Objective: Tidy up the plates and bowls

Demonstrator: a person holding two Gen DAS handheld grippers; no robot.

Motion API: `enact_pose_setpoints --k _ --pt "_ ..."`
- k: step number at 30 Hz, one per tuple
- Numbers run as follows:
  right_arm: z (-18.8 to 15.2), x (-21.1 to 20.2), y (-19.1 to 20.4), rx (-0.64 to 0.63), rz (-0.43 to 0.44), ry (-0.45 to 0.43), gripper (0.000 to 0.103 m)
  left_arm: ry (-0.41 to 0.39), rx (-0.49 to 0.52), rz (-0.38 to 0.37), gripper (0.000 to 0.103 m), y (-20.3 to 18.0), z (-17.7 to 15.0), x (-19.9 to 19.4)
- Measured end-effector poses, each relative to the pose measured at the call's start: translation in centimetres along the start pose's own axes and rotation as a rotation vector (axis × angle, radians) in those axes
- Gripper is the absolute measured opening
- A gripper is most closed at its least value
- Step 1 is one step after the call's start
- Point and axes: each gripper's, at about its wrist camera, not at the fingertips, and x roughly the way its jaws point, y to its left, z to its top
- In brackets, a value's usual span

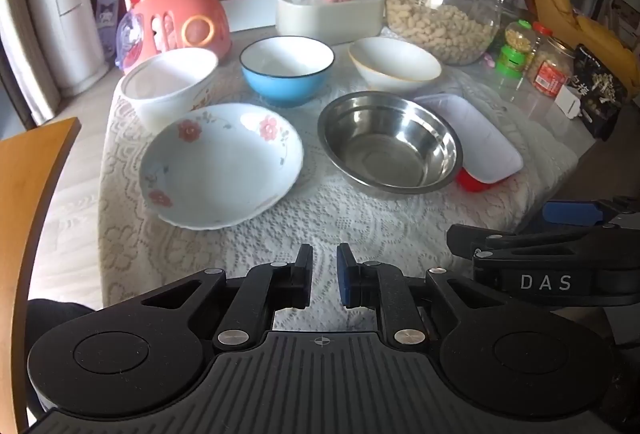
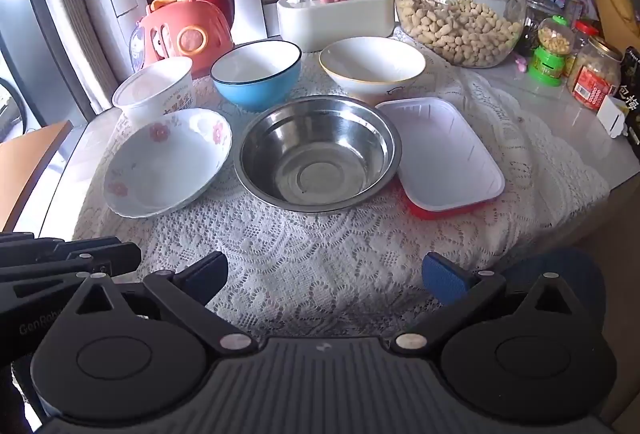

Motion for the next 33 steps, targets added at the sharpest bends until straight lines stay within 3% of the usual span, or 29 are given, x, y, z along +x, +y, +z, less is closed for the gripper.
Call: enact_pose_setpoints --k 6,33 --pt "0.1 0.1 -0.1 0.004 -0.002 -0.006 0.103 0.03 -0.02 -0.014 0.017 0.0 0.0 0.6" --pt "-0.2 0.2 0.1 0.033 0.031 0.003 0.103 0.001 -0.055 -0.075 0.017 0.3 0.2 -0.5"
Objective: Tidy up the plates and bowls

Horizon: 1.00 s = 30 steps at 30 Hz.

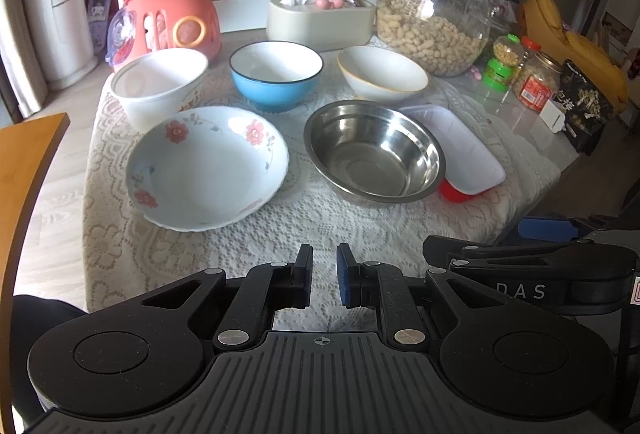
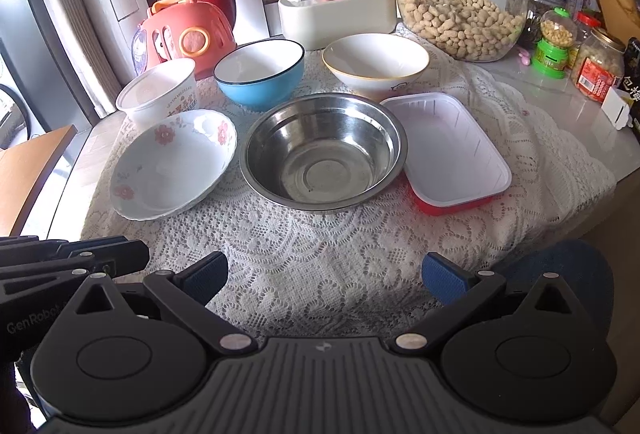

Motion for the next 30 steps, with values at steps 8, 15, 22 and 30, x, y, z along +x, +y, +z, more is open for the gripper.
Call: enact_pose_setpoints --k 8,15,22,30 --pt "-0.09 0.0 0.03 0.003 0.0 0.003 0.103 0.002 0.0 -0.002 0.017 -0.05 -0.15 0.06" --pt "-0.06 0.03 0.04 0.003 0.0 0.005 0.103 0.005 -0.004 -0.001 0.017 -0.04 -0.18 0.1" --pt "-0.13 -0.12 0.04 0.006 0.0 0.002 0.103 0.008 -0.008 0.002 0.017 0.02 -0.17 0.12" --pt "-0.03 -0.13 -0.02 0.006 0.0 -0.003 0.103 0.005 -0.014 0.003 0.017 0.19 -0.08 0.02"
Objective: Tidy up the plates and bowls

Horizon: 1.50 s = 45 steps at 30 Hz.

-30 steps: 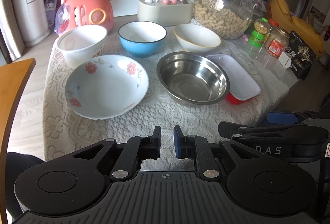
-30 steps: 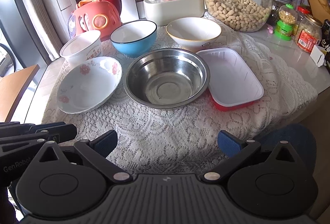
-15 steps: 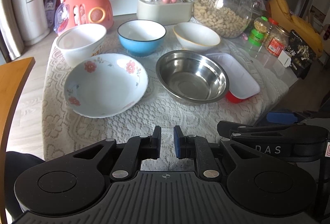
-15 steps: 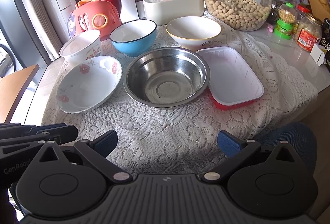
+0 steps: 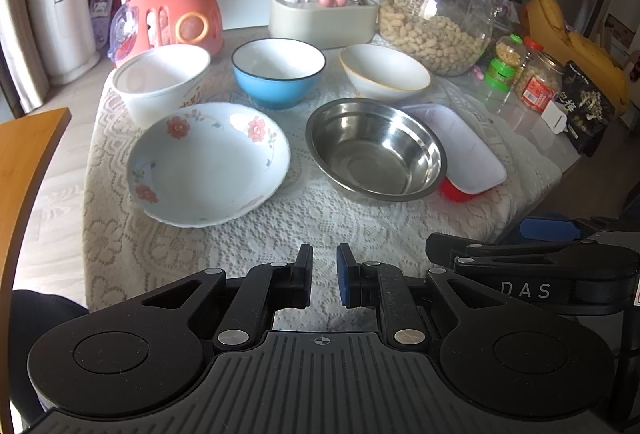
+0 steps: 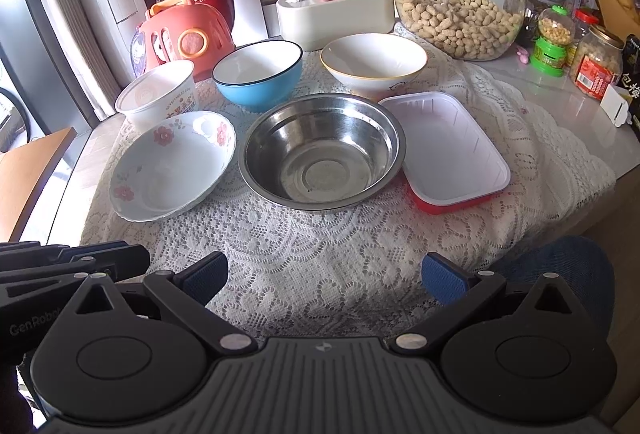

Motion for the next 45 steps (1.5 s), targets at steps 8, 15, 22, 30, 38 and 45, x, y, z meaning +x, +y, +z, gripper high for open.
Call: enact_pose_setpoints --k 8,15,22,30,38,45 --pt "0.1 -0.1 0.0 -0.002 0.0 -0.004 0.103 0.001 0.001 0.0 0.017 0.0 0.0 0.0" --pt "0.1 -0.2 0.0 -0.002 0.0 -0.005 0.103 -0.001 -0.002 0.001 0.017 0.0 0.0 0.0" --pt "0.2 -0.2 0.0 -0.002 0.005 -0.003 0.103 0.001 -0.011 0.008 0.017 0.2 0.0 0.0" --pt "0.3 0.5 -0.3 0.007 0.012 0.008 0.103 0.01 -0.016 0.021 0.017 0.2 0.2 0.8" --pt "0.9 1.6 -1.8 0.005 0.023 -0.002 0.103 -0.049 -0.026 -0.007 0.017 0.1 1.0 1.6" --pt "3.2 1.6 -6.3 -0.089 -0.044 -0.227 0.103 -0.103 -0.116 -0.182 0.018 -0.7 3.6 4.0"
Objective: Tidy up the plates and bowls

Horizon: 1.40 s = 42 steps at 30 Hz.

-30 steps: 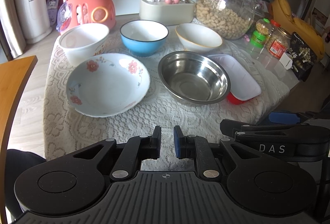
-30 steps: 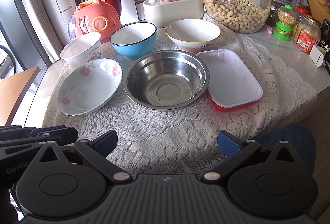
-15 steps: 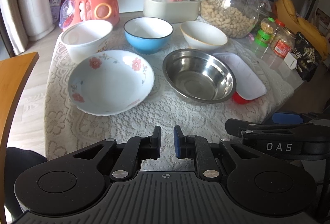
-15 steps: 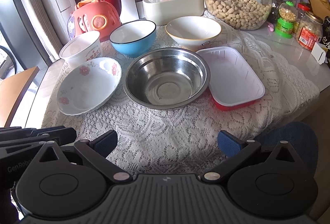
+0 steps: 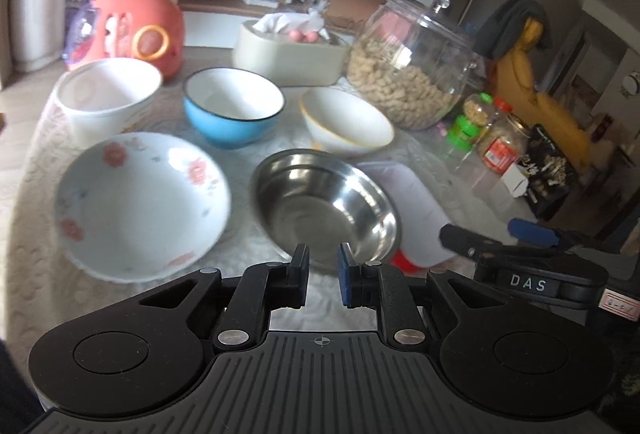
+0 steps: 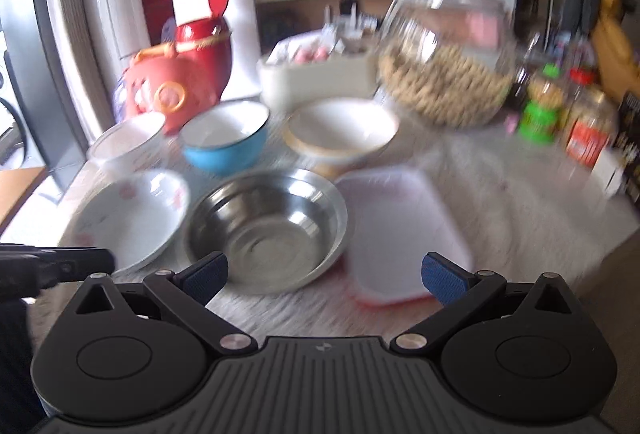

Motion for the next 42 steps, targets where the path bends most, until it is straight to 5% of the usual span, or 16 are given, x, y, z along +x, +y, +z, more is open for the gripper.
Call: enact_pose_setpoints --k 3,5,8,11,15,21,26,34,42 --pt "0.6 1.1 -3.2 -0.02 -0.1 -0.052 0.103 -0.025 0.04 0.1 0.018 -1.8 1.4 2.3" --pt "0.9 2.6 -6.1 0.003 -0.127 -0.01 0.103 -0.025 0.128 0.101 0.018 -3.2 2.5 4.0" --pt "0.7 5.2 -10.4 0.121 -0.106 0.098 0.102 0.07 0.155 -0.087 0.018 -4.1 5.8 7.8" --pt "-0.4 7.6 -13.6 0.272 0.018 0.199 0.1 0.194 0.054 -0.257 0.018 -4.0 9.1 12.5" --pt "-1.5 10.4 -15.1 0.421 0.179 0.29 0.091 0.256 0.094 -0.124 0.018 -5.4 11.6 18.3" --pt "-1.8 12.9 -15.0 0.418 0.249 0.35 0.077 0.365 0.136 -0.03 0.018 -5.3 12.0 24.2" --pt "-1.4 14.4 -15.7 0.433 0.324 0.354 0.074 0.387 0.125 -0.029 0.019 -5.6 11.8 26.5" --pt "0.3 14.4 -17.3 0.398 0.348 0.255 0.075 0.461 0.038 -0.195 0.019 -7.6 12.1 29.1" --pt "-0.1 14.8 -18.1 0.428 0.35 0.285 0.075 0.473 0.164 -0.101 0.019 -8.5 12.2 27.0"
